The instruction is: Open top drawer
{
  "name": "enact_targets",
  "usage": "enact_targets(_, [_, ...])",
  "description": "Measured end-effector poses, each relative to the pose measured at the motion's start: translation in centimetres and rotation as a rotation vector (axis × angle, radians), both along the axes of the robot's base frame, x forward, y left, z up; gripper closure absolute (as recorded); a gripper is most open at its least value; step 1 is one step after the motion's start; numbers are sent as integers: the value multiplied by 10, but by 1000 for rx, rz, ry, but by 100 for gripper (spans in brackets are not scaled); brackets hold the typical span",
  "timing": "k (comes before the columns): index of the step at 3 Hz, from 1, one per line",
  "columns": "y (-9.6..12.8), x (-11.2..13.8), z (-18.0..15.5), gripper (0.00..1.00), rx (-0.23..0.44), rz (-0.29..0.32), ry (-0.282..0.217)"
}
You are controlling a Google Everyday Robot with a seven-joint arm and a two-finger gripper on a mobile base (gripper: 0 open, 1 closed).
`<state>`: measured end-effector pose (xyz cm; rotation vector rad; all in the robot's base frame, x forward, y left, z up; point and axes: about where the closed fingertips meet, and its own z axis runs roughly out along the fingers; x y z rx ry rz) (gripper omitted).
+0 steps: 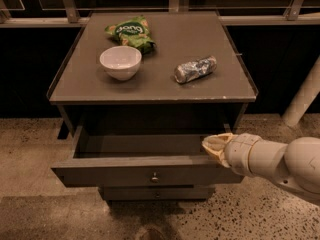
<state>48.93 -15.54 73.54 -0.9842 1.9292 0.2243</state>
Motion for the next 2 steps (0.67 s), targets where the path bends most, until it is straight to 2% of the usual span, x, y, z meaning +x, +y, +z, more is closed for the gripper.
enact_targets(2, [0,0,0,35,0,0,0])
